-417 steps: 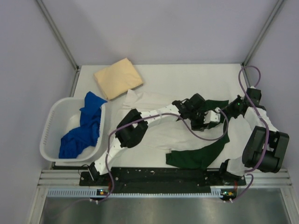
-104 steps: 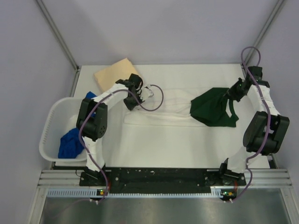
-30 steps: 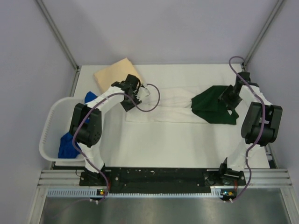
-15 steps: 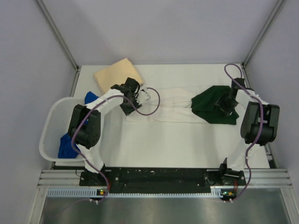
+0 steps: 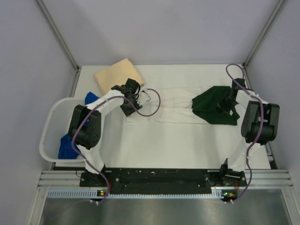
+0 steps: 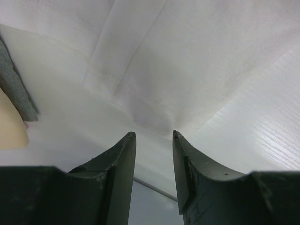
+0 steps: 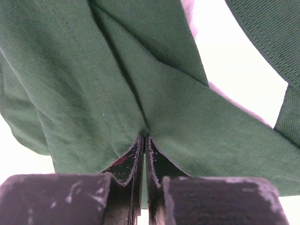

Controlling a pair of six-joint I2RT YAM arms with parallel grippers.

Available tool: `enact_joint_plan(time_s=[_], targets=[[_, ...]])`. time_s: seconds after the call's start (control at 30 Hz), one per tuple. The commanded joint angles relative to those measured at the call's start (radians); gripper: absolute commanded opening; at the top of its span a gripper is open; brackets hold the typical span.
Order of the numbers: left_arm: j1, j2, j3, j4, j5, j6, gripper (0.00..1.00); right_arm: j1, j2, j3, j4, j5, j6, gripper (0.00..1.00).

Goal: Fold and stack the t-shirts
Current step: Fold the other side of the tshirt into a rectangle

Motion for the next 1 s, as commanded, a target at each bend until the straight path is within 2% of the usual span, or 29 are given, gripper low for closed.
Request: enact_joint_plan(time_s=[0.0,0.17,0.47,0.83,0.97], targets=[[0.000,-0.016,-0.013,0.015,0.018,0.002,0.41,-0.001,-0.011,0.031,0.029,0.005,-0.002,0.00],[0.000,-0.021,-0.018,0.016,0.012,0.007,0.41,0.019,-0.028,0.073,0.029,-0.012,0.000,0.00],[0.000,-0.016,-0.007,0.012,0.008,0.004,0.41,0.165,0.029,0.204,0.045,-0.065,0.101,0.00],[0.000,-0.007,0.014,0.004,0.002,0.005,0.41,0.271,0.015,0.130,0.178,-0.110,0.239,0.00],[0.000,-0.001,0.017,0.001,0.004,0.005,0.41,0.288,0.074,0.190,0.192,-0.128,0.239,0.00]])
